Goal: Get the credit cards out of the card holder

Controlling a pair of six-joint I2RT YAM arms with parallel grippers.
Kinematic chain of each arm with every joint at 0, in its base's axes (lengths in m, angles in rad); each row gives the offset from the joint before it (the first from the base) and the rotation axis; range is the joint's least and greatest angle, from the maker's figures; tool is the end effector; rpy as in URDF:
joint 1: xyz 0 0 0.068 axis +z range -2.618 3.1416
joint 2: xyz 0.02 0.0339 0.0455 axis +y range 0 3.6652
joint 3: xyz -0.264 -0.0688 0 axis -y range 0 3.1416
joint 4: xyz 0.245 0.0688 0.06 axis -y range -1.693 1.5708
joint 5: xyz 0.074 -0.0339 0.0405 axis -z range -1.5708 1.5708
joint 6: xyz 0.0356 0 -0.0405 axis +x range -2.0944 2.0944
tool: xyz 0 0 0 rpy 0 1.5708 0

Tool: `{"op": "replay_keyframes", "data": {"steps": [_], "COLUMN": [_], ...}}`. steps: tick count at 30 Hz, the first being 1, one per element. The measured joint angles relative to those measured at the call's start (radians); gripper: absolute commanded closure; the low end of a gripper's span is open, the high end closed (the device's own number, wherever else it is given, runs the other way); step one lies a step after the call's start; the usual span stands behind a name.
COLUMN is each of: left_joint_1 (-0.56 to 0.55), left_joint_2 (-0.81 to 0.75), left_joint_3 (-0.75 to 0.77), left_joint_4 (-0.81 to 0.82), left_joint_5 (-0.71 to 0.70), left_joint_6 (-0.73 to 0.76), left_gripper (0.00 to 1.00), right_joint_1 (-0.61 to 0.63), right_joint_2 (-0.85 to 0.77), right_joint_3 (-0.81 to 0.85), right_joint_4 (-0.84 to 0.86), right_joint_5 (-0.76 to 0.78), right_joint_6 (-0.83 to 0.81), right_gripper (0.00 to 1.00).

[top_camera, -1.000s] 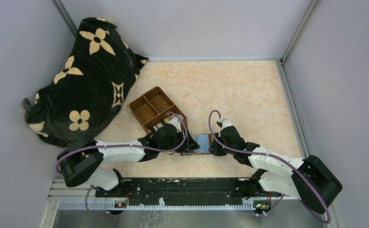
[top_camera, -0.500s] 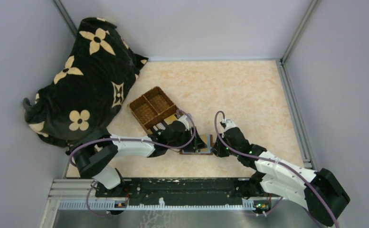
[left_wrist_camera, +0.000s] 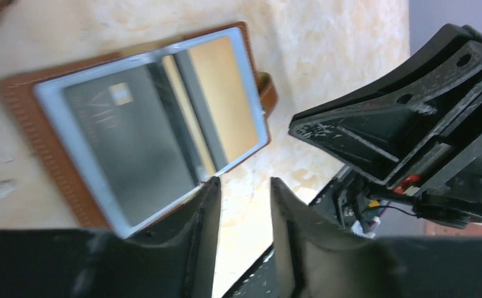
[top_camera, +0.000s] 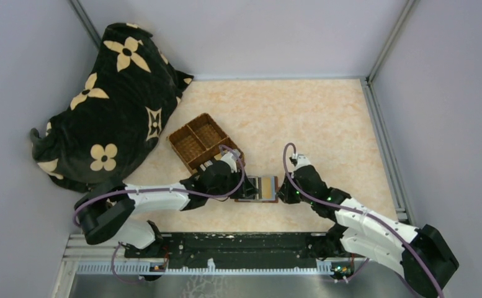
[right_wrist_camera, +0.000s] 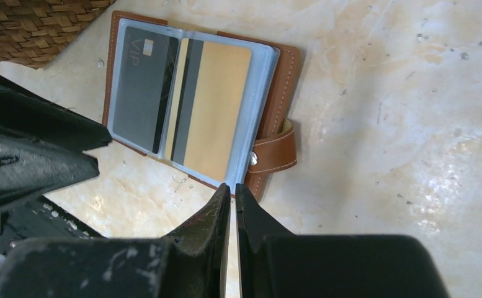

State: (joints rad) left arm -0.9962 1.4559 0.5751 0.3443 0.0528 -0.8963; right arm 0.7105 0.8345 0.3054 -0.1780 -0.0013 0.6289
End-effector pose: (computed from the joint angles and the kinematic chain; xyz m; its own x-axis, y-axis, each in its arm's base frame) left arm 0.1539 -0.2412 0.1690 -0.8474 -0.1262 -0.5157 0.3219 0.6503 -0.6881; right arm 0.1272 0.1095 0.1660 -0.7823 0.1029 -0.6143 -0.2384 0.8617 0.4479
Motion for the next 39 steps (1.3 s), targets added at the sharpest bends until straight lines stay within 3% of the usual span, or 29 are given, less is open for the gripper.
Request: {"op": "replay_keyframes", "data": {"steps": [2, 6, 16, 30, 35, 39], "left_joint_1": [0.017, 0.040, 0.064, 0.084, 0.085, 0.087], "left_joint_2": [-0.043, -0.097, -0.057, -0.020, -0.013, 0.006], "left_joint_3": [-0.035, -0.078, -0.108, -0.138, -0.147, -0.147], "left_joint_4": [-0.009, -0.048, -0.044, -0.006, 0.023, 0.056], "left_joint_5": [-0.012, -0.040, -0.029, 0.005, 0.019, 0.029], "left_joint_6": [0.009, 0.024, 0.048, 0.082, 0.087, 0.088], "left_gripper": [0.85, 1.00, 1.00, 1.00, 1.00, 1.00], "right_joint_1": [0.000, 0.000, 0.033, 0.040, 0.040, 0.042], "right_joint_2": [0.044, 0.130, 0.386, 0.503, 0.516, 0.516], "right_joint_3": [0.017, 0.045, 0.124, 0.128, 0.119, 0.113], "right_joint_4": [0.020, 0.074, 0.229, 0.358, 0.405, 0.444], "right_joint_5": [-0.014, -0.047, -0.107, -0.128, -0.140, -0.157], "right_joint_6": [0.000, 0.000, 0.001, 0.006, 0.024, 0.031], "right_gripper": [0.91, 0.90, 0.88, 0.85, 0.60, 0.54]}}
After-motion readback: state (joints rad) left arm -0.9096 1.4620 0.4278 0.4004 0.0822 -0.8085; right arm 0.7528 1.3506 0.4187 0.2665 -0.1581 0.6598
